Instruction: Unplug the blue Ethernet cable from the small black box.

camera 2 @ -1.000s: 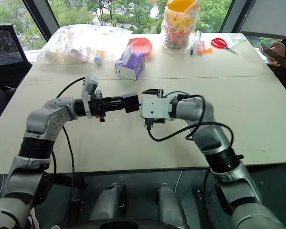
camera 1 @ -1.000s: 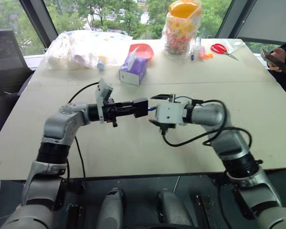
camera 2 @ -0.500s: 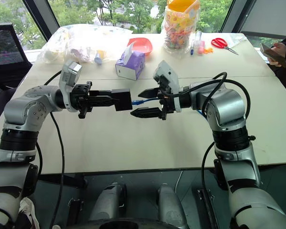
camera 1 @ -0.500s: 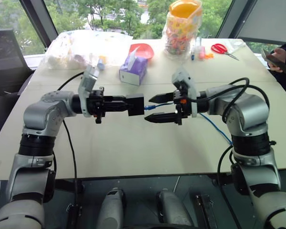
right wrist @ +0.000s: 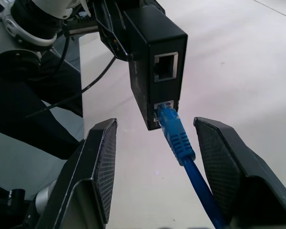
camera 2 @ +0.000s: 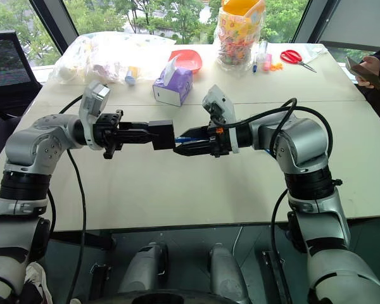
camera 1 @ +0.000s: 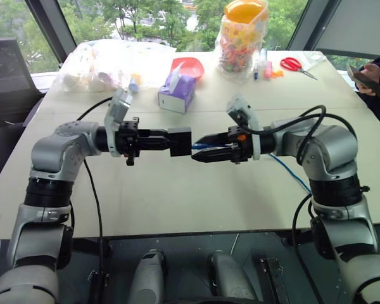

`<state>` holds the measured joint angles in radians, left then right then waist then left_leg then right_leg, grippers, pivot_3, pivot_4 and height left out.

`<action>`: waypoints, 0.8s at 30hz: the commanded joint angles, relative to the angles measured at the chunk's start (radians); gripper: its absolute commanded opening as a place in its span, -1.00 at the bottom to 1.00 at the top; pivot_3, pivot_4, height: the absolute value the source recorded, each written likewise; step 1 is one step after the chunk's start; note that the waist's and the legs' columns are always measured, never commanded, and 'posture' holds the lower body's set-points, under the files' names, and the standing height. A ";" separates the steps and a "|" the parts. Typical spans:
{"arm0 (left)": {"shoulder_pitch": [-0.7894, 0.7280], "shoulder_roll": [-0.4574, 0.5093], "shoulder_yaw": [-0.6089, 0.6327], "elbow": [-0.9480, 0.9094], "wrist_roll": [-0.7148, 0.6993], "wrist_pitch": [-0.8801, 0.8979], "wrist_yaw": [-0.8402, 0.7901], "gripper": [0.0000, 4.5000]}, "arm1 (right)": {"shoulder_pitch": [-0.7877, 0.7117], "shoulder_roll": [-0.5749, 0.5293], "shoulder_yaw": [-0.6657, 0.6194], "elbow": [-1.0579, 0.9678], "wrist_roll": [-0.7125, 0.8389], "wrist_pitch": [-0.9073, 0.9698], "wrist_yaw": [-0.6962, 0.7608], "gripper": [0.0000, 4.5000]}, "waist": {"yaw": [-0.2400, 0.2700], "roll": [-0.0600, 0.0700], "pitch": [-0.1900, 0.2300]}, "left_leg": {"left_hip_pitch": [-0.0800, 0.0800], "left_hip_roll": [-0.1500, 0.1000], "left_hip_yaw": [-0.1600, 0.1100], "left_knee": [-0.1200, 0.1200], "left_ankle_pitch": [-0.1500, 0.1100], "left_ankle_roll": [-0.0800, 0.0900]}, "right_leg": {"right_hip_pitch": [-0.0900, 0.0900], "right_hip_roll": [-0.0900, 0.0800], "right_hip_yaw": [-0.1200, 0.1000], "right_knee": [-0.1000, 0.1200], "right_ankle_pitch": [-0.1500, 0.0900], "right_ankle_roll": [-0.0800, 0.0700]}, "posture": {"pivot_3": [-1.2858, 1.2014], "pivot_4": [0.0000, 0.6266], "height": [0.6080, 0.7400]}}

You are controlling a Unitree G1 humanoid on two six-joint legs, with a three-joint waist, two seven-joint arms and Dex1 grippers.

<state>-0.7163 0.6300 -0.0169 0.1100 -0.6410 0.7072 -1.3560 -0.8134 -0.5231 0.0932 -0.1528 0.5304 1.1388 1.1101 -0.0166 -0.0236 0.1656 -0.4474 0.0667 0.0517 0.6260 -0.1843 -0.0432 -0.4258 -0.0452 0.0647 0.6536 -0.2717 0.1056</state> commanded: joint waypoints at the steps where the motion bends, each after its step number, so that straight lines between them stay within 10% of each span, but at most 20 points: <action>1: -0.016 0.014 0.012 -0.036 -0.003 -0.015 -0.008 -0.80 | -0.039 -0.012 -0.008 -0.020 0.034 -0.004 -0.018 -0.18 | 0.000 0.000 0.000 | 0.000 0.000 0.000 0.000 0.000 0.000 | 0.000 0.000 0.000 0.000 0.000 0.000 | 0.03 -0.52 0.92; 24: -0.010 0.017 0.008 -0.053 -0.006 -0.010 -0.003 -0.80 | -0.038 -0.050 0.027 -0.015 0.069 -0.026 -0.042 -0.18 | 0.000 0.000 0.000 | -0.001 0.000 0.000 0.000 0.000 0.000 | -0.001 0.000 0.000 0.000 0.000 0.000 | 0.03 -0.52 0.92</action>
<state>-0.7162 0.6300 -0.0238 0.0943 -0.6397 0.7066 -1.3542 -0.8325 -0.5651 0.1252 -0.1526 0.5765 1.1271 1.0661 -0.0170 -0.0236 0.1656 -0.4485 0.0667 0.0517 0.6261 -0.1844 -0.0432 -0.4267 -0.0452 0.0647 0.6533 -0.2717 0.1056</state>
